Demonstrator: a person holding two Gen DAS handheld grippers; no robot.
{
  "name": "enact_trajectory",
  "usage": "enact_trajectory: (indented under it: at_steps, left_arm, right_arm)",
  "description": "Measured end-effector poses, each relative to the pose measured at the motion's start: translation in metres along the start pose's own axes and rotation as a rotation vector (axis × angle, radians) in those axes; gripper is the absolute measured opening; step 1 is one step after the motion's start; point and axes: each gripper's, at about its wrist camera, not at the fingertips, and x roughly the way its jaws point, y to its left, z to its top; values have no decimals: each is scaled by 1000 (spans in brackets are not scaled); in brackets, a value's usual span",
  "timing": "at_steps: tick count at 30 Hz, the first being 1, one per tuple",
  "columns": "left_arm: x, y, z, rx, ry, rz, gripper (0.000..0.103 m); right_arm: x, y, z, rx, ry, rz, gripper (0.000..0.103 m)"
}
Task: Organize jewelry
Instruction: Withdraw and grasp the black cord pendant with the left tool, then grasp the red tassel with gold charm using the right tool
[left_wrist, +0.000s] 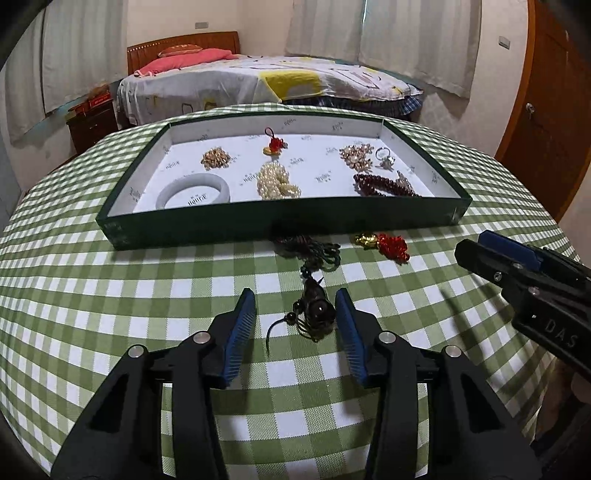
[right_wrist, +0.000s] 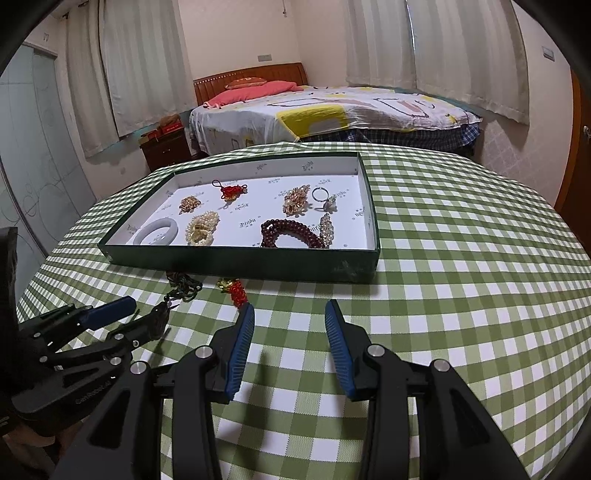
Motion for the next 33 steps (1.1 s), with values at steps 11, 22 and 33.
enact_trajectory:
  at_steps: [11, 22, 33]
  left_arm:
    - [-1, 4, -1, 27, -6, 4, 21]
    - [-10, 38, 3, -38, -20, 52, 18]
    - [-6, 45, 2, -50, 4, 11, 19]
  right_arm:
    - [4, 10, -1, -19, 17, 23, 40]
    - [23, 32, 8, -67, 52, 68, 40]
    - [35, 37, 8, -79, 98, 82, 40]
